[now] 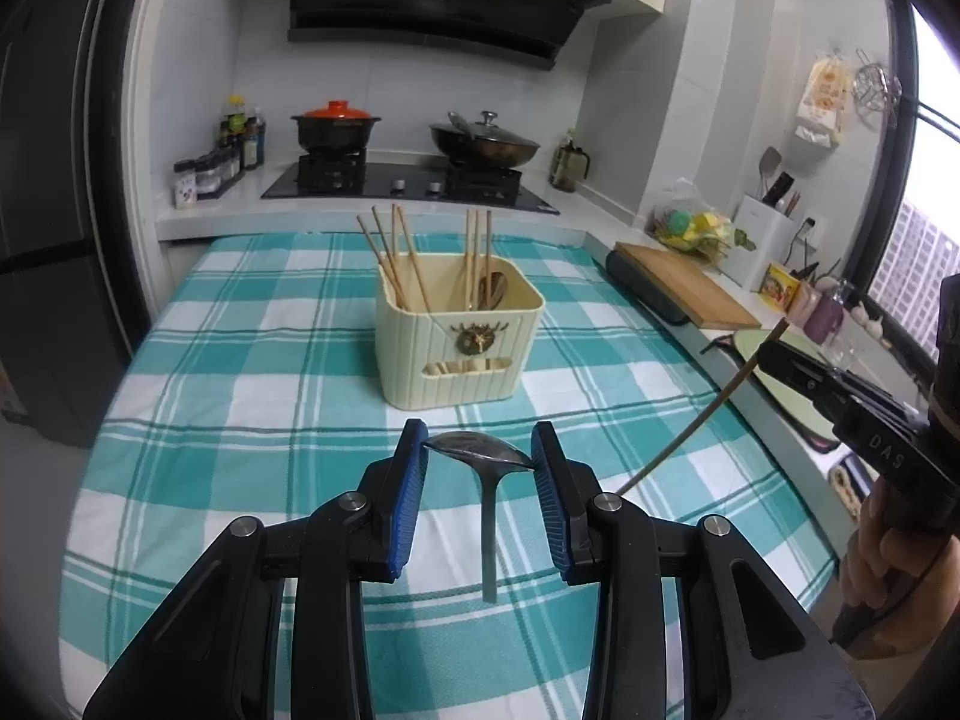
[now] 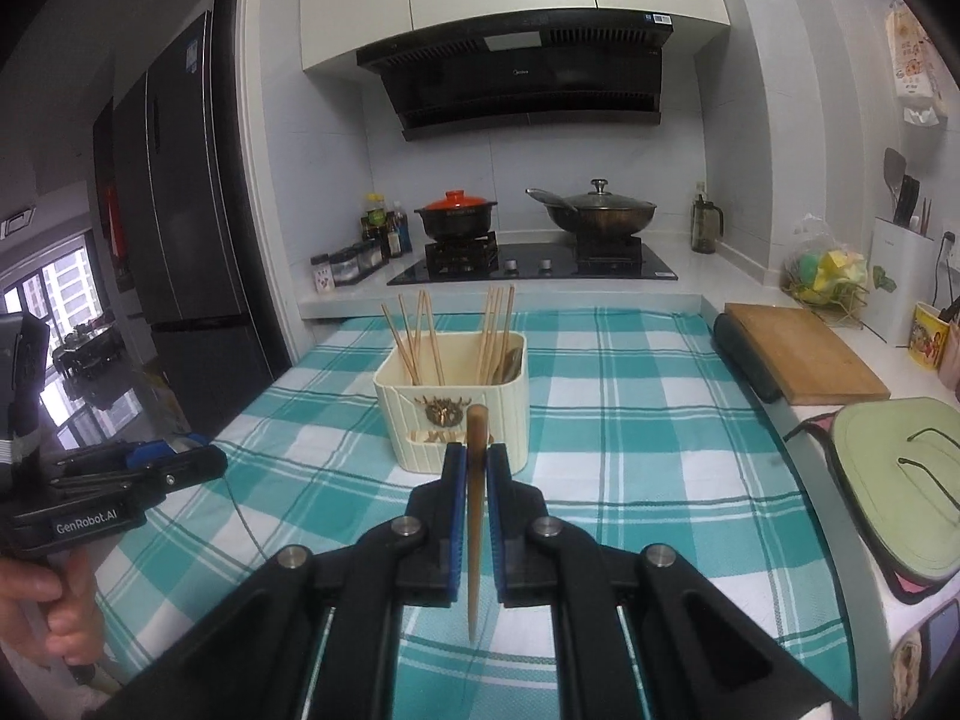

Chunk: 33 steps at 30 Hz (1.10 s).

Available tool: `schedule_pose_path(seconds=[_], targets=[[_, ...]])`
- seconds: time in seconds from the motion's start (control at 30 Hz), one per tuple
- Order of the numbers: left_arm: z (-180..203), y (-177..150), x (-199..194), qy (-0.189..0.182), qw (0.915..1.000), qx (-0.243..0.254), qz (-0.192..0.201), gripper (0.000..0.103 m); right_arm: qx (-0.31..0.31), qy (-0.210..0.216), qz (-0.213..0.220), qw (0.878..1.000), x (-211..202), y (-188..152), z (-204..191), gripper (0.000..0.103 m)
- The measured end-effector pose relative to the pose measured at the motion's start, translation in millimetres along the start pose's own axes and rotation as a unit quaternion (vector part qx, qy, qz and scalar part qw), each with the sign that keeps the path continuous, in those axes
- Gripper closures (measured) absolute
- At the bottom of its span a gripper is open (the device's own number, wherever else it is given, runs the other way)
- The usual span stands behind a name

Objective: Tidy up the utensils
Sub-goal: 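Lift the spoon and chopstick and carry them over the cream box, then open both grippers to drop the spoon and chopstick into the box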

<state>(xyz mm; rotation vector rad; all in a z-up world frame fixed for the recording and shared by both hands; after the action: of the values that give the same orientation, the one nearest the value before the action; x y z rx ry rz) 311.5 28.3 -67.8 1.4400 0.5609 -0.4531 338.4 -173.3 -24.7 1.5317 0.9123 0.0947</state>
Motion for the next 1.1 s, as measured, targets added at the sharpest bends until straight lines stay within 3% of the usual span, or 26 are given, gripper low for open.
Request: schedule_pose_path(seconds=[0.2,0.4,0.7,0.93,1.1], targets=[[-4.5,12.7,-4.7,-0.005,1.0000,0.000,0.000,0.067,-0.007,0.000,0.018,1.000,-2.2,15.4,-5.0,0.096],[-10.0,44.2,-17.8,-0.005,0.9997,0.004,0.025,0.067,-0.020,-0.001,0.031,0.999,-4.5,37.5,-6.5,0.096],[-19.2,137.9,-23.6,0.017,0.9965,0.013,0.080,0.067,-0.058,-0.002,0.062,0.996,0.4,110.6,-14.9,0.096],[-16.2,204.3,6.4,0.035,0.9934,0.007,0.109,0.067,-0.080,0.000,0.080,0.994,34.3,174.2,-13.1,0.096],[-10.3,226.8,49.1,0.043,0.9935,-0.004,0.106,0.067,-0.068,0.003,0.084,0.994,75.2,196.1,3.5,0.096]])
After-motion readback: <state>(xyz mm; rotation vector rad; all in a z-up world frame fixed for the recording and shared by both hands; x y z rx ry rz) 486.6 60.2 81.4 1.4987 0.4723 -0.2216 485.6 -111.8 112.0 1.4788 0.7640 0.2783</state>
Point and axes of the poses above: each gripper's, at about its wrist camera, not at the fingertips, and x roughly the way its jaws point, z to its right, y to its top, the point moved 8 cm from there along x, roughly the way its jaws point, and after that the axes turned 14 degrees about y, right-handed, at the moved point
